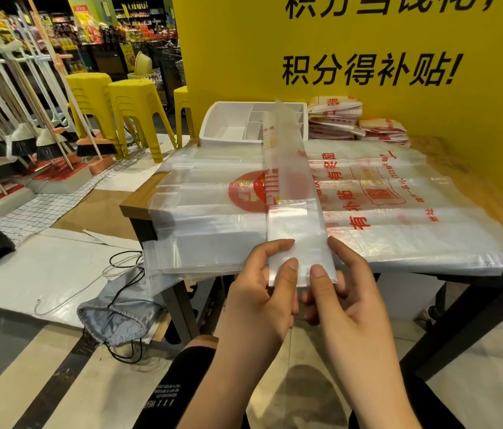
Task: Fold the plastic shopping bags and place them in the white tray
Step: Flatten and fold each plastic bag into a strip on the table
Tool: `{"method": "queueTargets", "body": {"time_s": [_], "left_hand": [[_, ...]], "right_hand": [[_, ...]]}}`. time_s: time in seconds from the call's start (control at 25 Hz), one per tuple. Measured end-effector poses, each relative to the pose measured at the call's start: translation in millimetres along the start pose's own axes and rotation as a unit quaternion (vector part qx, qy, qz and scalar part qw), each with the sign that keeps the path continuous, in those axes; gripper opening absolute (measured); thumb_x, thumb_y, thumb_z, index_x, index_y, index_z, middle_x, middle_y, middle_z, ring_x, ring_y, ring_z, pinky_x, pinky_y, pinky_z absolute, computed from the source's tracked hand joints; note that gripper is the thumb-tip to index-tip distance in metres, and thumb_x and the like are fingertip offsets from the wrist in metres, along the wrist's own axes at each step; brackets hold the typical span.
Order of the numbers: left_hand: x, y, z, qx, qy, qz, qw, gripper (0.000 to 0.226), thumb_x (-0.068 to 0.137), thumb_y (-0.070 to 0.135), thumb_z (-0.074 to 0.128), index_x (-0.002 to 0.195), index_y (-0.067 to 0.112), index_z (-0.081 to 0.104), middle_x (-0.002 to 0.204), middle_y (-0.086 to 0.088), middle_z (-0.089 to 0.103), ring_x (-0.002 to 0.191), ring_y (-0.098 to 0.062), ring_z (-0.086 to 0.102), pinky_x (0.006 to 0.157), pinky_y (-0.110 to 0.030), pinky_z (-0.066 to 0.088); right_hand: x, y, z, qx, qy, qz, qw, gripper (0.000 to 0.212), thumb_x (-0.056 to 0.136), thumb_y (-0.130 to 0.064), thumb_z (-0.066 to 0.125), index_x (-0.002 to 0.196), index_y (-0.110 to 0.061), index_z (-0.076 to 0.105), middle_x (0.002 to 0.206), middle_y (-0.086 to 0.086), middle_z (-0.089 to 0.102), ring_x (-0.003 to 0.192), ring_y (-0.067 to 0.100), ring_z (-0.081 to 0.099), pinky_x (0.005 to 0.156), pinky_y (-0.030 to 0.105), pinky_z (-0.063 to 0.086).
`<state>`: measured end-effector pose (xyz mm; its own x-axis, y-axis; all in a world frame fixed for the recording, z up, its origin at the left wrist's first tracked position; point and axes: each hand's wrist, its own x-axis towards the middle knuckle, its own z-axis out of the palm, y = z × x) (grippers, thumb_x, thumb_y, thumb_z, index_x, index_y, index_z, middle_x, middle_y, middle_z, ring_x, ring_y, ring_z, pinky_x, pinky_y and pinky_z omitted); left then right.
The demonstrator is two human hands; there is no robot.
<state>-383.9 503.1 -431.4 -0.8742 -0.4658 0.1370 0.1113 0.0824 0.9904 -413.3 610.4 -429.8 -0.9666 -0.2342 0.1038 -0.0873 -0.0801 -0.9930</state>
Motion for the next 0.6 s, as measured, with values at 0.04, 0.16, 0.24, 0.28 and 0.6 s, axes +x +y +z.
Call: {"method": "queueTargets", "body": {"time_s": [0.04, 0.16, 0.24, 0.28, 0.6], "left_hand": [[0, 0, 0, -0.001, 0.001, -0.003, 1.000, 0.019, 0.100, 0.026, 0.057, 0.115, 0.037, 0.060, 0.053, 0.005, 0.053, 0.048, -0.008, 0.047, 0.048, -0.022, 0.041], [0, 3, -1, -0.022, 0.001, -0.029, 0.999, 0.021, 0.101, 0.025, 0.057, 0.118, 0.036, 0.062, 0.054, 0.002, 0.053, 0.048, -0.009, 0.047, 0.049, -0.022, 0.041], [0, 7, -1, -0.036, 0.009, -0.041, 0.998, 0.023, 0.101, 0.023, 0.056, 0.121, 0.034, 0.062, 0.053, -0.002, 0.053, 0.046, -0.009, 0.046, 0.048, -0.020, 0.042], [-1, 9, -1, -0.038, 0.010, -0.044, 0.998, 0.024, 0.101, 0.023, 0.056, 0.122, 0.033, 0.062, 0.052, -0.002, 0.053, 0.045, -0.009, 0.045, 0.048, -0.019, 0.042], [-6, 21, -54, 0.167, -0.168, 0.055, 0.970, 0.056, 0.088, 0.071, 0.047, 0.141, 0.050, 0.045, 0.095, 0.020, 0.061, 0.079, 0.001, 0.058, 0.069, -0.017, 0.046]], "right_hand": [[0, 2, 0, -0.008, 0.002, -0.006, 1.000, 0.043, 0.096, -0.026, 0.059, 0.134, -0.043, 0.049, 0.085, -0.004, 0.072, 0.077, 0.012, 0.071, 0.075, 0.038, 0.057], [0, 5, 0, -0.012, 0.008, -0.013, 1.000, 0.042, 0.097, -0.026, 0.057, 0.136, -0.041, 0.050, 0.078, 0.001, 0.069, 0.070, 0.012, 0.067, 0.074, 0.038, 0.055], [0, 4, 1, -0.006, 0.008, -0.015, 1.000, 0.041, 0.099, -0.023, 0.055, 0.136, -0.038, 0.051, 0.073, 0.004, 0.065, 0.063, 0.012, 0.062, 0.072, 0.035, 0.052], [0, 4, 2, 0.000, 0.009, -0.013, 1.000, 0.041, 0.099, -0.022, 0.055, 0.137, -0.036, 0.051, 0.071, 0.004, 0.064, 0.062, 0.011, 0.060, 0.071, 0.034, 0.051], [-3, -6, -6, 0.076, 0.011, 0.006, 0.997, 0.039, 0.098, -0.015, 0.057, 0.134, -0.030, 0.056, 0.061, 0.004, 0.060, 0.056, 0.011, 0.055, 0.055, 0.020, 0.048]]}}
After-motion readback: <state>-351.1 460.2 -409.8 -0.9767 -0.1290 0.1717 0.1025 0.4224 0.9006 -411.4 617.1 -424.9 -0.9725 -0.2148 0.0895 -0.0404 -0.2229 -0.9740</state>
